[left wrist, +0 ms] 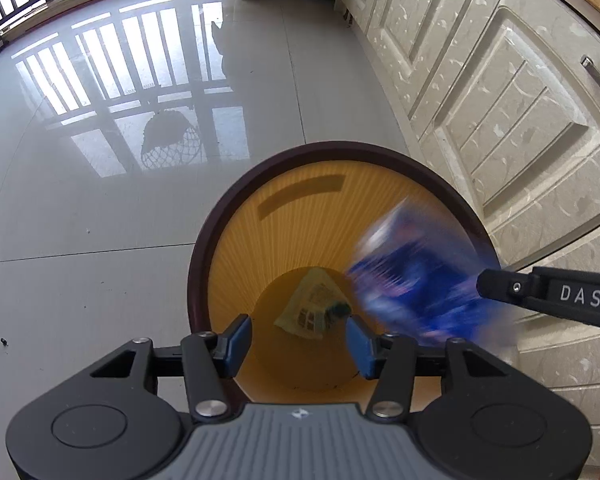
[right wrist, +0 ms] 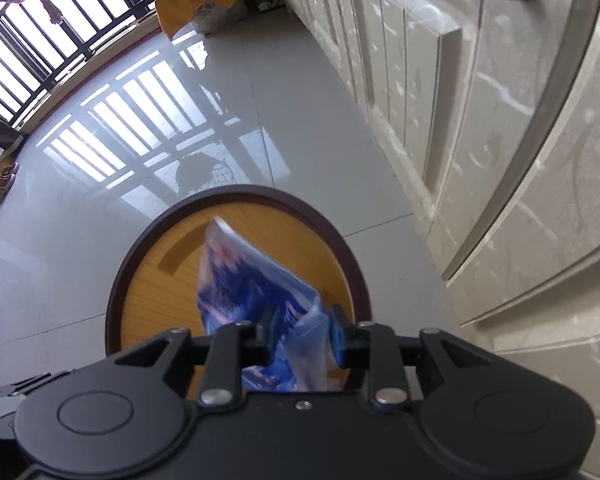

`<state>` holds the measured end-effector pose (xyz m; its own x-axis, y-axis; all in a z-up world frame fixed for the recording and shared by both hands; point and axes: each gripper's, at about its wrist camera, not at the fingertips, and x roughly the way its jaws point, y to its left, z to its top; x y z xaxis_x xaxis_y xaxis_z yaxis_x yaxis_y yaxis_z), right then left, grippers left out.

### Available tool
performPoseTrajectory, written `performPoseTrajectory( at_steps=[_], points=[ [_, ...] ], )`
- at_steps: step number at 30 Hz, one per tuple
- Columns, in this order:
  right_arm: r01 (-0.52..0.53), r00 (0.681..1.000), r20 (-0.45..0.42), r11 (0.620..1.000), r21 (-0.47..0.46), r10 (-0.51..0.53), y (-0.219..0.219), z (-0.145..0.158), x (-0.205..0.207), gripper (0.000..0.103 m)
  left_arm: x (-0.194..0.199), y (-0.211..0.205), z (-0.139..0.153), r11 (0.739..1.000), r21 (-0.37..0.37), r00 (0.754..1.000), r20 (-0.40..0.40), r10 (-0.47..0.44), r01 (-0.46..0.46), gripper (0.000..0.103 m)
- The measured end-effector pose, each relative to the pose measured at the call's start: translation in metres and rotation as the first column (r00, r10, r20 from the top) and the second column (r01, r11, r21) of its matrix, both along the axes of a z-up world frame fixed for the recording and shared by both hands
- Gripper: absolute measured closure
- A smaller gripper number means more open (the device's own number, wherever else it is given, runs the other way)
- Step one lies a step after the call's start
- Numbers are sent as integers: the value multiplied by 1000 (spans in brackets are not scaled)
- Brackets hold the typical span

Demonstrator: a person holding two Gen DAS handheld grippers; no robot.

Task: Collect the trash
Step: 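Open the left gripper over the wastebasket while the right gripper releases the blue bag, then move both open grippers back toward the trash on the bench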

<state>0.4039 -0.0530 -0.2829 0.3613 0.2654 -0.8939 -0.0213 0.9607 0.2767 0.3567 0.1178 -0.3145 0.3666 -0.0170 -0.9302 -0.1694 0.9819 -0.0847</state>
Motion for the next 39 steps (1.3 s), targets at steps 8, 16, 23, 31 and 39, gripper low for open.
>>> performPoseTrajectory(
  at_steps=[8,16,23,31,39],
  points=[
    [-85,996,-8,996,-17,84,6,5,-5,54,-6,1,3,1000,17,1000,-10,18,-18,34],
    [-147,989,-8,986,-76,147,1,18,-14,34,-17,6,19,999,28,999,-12,43,-42,18],
    [-156,986,32,980,-120,161,-7,38,-26,17,-32,10,42,998,41,999,-5,51,-51,5],
    [-162,982,67,972,-169,176,-13,70,-45,3,-55,18,74,995,59,997,17,78,-79,0],
    [-171,977,91,967,-190,191,-16,108,-70,3,-82,17,107,990,99,994,42,99,-102,0]
  ],
)
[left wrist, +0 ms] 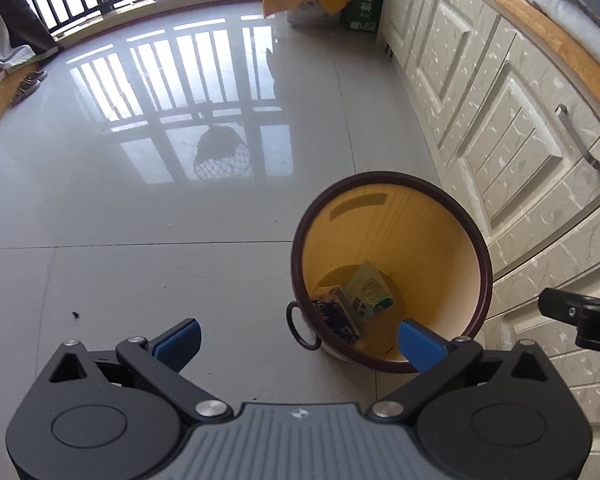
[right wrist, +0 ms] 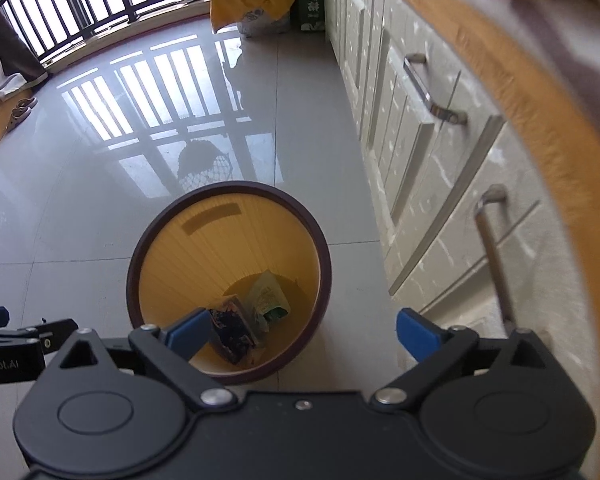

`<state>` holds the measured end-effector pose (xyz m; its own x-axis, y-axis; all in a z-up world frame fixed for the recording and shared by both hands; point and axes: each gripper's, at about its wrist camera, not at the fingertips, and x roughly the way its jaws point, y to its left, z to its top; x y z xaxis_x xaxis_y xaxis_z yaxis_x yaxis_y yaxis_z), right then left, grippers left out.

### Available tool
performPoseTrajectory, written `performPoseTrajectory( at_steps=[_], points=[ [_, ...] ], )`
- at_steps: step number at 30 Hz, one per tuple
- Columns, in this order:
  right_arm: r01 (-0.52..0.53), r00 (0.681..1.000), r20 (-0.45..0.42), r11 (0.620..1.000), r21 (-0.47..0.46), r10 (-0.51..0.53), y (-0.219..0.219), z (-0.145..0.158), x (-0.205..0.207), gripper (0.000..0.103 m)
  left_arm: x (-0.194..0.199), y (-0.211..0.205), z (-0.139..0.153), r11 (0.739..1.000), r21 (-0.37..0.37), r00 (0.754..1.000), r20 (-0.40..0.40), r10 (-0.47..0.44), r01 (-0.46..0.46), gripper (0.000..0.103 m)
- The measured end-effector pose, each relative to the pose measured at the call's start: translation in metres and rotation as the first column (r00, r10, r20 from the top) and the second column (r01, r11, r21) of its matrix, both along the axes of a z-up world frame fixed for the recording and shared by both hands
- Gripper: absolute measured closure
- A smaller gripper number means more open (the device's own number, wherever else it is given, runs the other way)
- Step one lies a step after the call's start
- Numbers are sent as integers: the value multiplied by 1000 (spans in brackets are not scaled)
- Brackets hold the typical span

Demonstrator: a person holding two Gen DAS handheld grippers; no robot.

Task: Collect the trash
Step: 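Move both open grippers back toward the trash on the bench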

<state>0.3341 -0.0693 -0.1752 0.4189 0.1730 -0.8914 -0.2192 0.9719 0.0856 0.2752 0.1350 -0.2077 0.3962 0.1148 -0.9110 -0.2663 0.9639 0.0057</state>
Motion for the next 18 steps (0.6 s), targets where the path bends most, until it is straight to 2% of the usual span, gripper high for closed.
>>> performPoseTrajectory(
  at_steps=[18],
  points=[
    [1,993,118,1000,1,-1,-14,94,-66,3,-58,-14,95,998,58,991,132,-14,7,0]
  ],
)
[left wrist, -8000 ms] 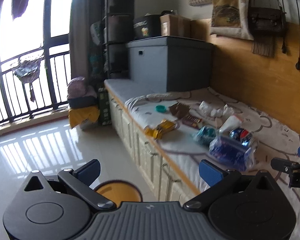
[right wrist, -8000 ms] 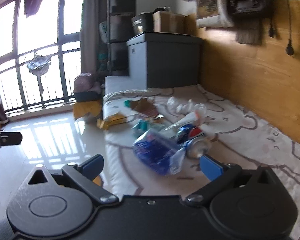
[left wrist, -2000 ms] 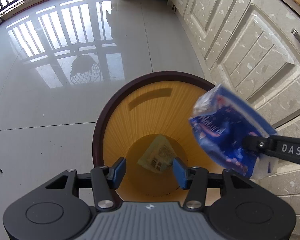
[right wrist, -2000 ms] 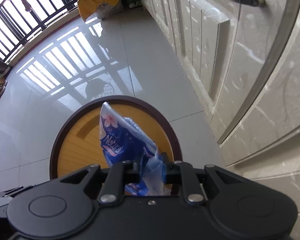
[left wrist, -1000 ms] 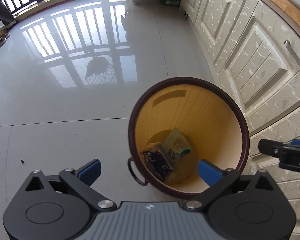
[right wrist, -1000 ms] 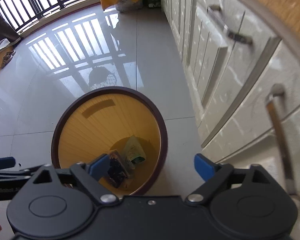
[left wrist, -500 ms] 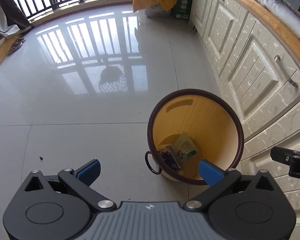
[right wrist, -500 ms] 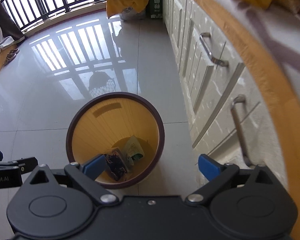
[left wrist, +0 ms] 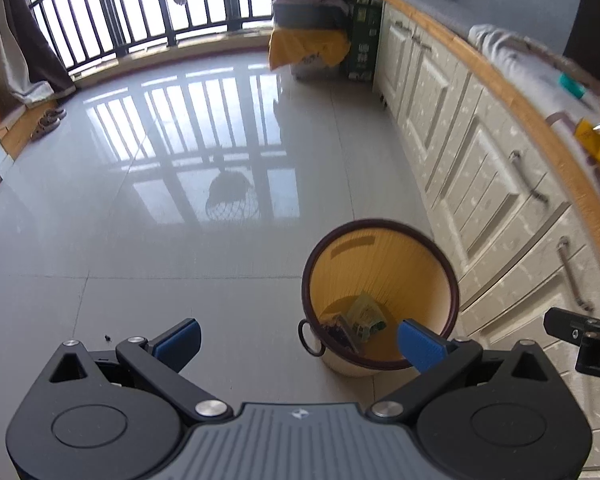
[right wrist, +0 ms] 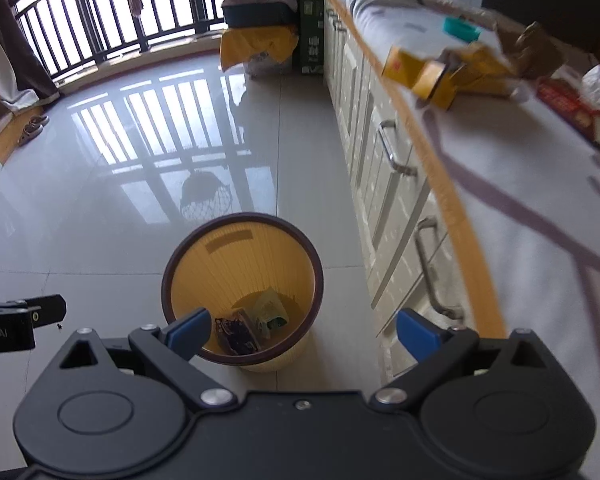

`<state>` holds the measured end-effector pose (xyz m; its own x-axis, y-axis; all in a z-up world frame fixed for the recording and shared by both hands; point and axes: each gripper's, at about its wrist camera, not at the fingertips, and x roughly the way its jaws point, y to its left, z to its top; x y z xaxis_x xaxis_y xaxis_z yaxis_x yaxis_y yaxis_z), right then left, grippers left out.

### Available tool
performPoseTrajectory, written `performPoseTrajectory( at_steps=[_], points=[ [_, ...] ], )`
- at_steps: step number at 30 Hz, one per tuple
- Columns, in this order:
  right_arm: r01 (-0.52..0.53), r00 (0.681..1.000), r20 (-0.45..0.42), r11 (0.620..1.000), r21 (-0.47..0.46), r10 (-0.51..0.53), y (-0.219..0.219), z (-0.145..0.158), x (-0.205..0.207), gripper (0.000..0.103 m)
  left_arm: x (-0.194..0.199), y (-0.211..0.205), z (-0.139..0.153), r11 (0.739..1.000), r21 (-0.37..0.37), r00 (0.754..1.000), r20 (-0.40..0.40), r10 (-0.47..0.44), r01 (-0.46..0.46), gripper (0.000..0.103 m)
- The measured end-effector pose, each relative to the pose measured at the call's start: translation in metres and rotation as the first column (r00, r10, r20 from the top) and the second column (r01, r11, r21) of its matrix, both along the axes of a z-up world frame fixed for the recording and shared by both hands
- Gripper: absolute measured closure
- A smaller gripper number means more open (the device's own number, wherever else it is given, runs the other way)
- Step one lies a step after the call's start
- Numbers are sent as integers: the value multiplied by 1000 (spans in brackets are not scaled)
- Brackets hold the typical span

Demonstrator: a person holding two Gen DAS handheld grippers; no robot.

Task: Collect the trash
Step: 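Move both open grippers back toward the trash on the bench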

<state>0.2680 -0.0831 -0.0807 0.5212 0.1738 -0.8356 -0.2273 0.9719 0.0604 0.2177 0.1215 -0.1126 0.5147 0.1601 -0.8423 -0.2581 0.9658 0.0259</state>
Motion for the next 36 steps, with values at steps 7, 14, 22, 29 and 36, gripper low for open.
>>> performPoseTrajectory(
  at_steps=[7,14,22,29,36],
  points=[
    [6,996,86,1000,-6,-6,-17,39,-28,3,-20,-18,36,999,10,996,87,-38,37,0],
    [63,981,185,998,12,-64,-54,73,-55,3,-38,-41,70,996,10,974,209,-84,84,0],
    [134,949,285,990,33,-138,-107,102,-87,2,-45,-78,99,985,17,926,338,-165,169,0],
    [199,916,338,976,83,-215,-161,116,-109,0,-41,-118,109,966,7,876,421,-236,257,0],
    [262,887,367,960,100,-281,-214,123,-125,0,-23,-157,105,931,9,837,434,-333,366,0]
  ],
)
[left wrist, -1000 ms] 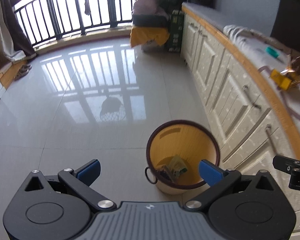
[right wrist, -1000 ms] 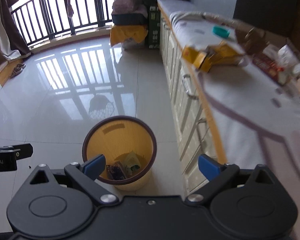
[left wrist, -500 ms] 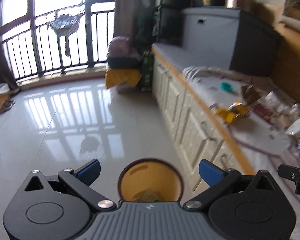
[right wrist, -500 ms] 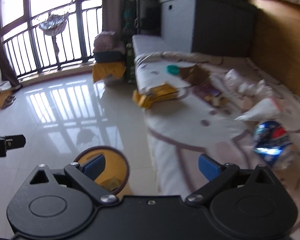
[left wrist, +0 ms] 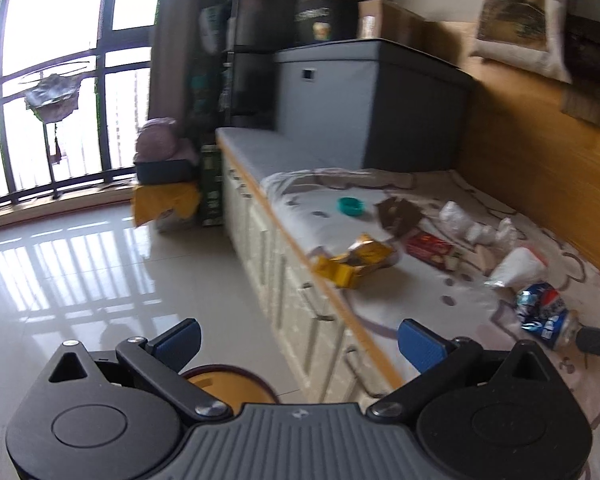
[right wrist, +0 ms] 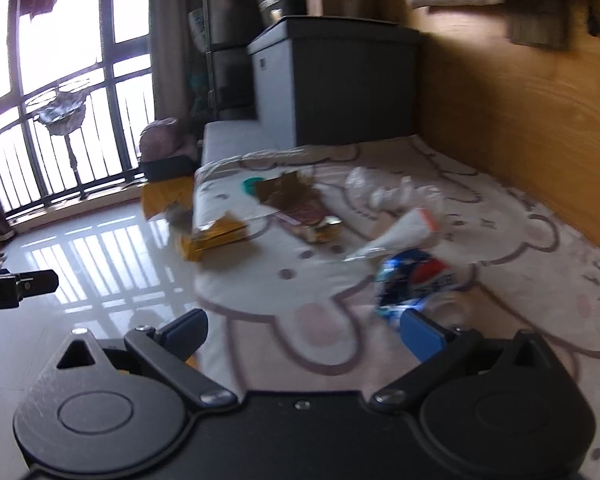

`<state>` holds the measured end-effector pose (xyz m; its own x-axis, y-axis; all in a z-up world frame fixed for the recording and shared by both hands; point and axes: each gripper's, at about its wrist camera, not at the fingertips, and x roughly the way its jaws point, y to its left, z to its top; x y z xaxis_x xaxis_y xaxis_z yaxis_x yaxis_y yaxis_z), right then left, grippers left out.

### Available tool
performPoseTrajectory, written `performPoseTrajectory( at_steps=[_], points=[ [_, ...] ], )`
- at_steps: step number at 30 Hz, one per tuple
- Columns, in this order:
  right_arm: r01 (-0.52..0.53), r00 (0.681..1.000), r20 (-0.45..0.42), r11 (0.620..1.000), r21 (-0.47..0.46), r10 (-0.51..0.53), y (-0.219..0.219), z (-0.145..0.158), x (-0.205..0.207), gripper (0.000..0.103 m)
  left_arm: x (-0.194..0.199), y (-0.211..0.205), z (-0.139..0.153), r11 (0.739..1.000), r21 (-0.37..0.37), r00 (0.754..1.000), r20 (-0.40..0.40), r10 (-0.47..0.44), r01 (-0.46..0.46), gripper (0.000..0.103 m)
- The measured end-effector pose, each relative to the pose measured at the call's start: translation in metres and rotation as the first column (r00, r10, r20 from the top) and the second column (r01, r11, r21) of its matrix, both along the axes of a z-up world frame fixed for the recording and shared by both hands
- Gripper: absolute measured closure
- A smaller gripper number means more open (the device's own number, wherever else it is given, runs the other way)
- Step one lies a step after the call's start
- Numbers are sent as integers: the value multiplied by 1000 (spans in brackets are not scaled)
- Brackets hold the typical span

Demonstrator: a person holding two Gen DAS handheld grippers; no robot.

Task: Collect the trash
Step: 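Move both open grippers back toward the trash on the bench, then grasp the yellow cigarette box with the left gripper while the right gripper grasps the blue Pepsi can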

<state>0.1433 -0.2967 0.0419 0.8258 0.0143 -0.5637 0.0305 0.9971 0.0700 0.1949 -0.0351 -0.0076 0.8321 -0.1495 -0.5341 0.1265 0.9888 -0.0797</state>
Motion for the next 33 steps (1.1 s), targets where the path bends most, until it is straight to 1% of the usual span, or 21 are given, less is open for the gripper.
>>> performPoseTrajectory(
  at_steps=[6,9,11,14,17,20,22,24,27,28,29,30,32,33],
  points=[
    [47,999,25,999,-12,-46,-47,-2,-4,0,32,-31,-6,994,-6,994,6,-105,105,0],
    [77,996,39,997,-5,-76,-69,-4,-2,0,48,-44,-9,987,15,986,25,-162,162,0],
    [71,996,53,997,18,-72,-85,-7,-1,0,60,-53,-12,977,37,977,34,-213,211,0],
    [59,996,64,997,47,-62,-108,-10,4,0,80,-63,-16,959,65,961,28,-277,274,0],
    [49,997,62,995,89,-55,-129,-13,12,0,100,-67,-18,942,92,943,51,-328,322,0],
    [58,997,50,986,155,-67,-150,-15,24,0,121,-72,-22,911,137,914,66,-401,389,0],
    [77,996,39,980,182,-85,-161,-17,32,0,135,-74,-26,887,161,894,51,-445,433,0],
    [89,996,14,977,191,-93,-171,-19,44,0,150,-75,-31,868,178,879,28,-476,465,1],
    [70,998,-16,971,228,-69,-186,-24,61,0,173,-75,-40,849,189,865,-11,-501,494,11],
    [69,997,-32,966,247,-63,-191,-26,68,0,179,-73,-43,844,185,861,-27,-508,504,18],
    [73,997,-49,963,261,-62,-195,-28,74,0,187,-72,-47,840,180,857,-44,-513,512,22],
    [76,996,-63,961,266,-62,-199,-31,80,1,192,-72,-51,838,179,856,-58,-514,515,22],
    [64,995,-87,959,276,-42,-205,-38,92,10,203,-71,-60,828,196,850,-83,-520,525,23],
    [55,994,-102,955,290,-26,-207,-42,98,11,206,-72,-63,821,208,846,-92,-525,532,23]
  ],
)
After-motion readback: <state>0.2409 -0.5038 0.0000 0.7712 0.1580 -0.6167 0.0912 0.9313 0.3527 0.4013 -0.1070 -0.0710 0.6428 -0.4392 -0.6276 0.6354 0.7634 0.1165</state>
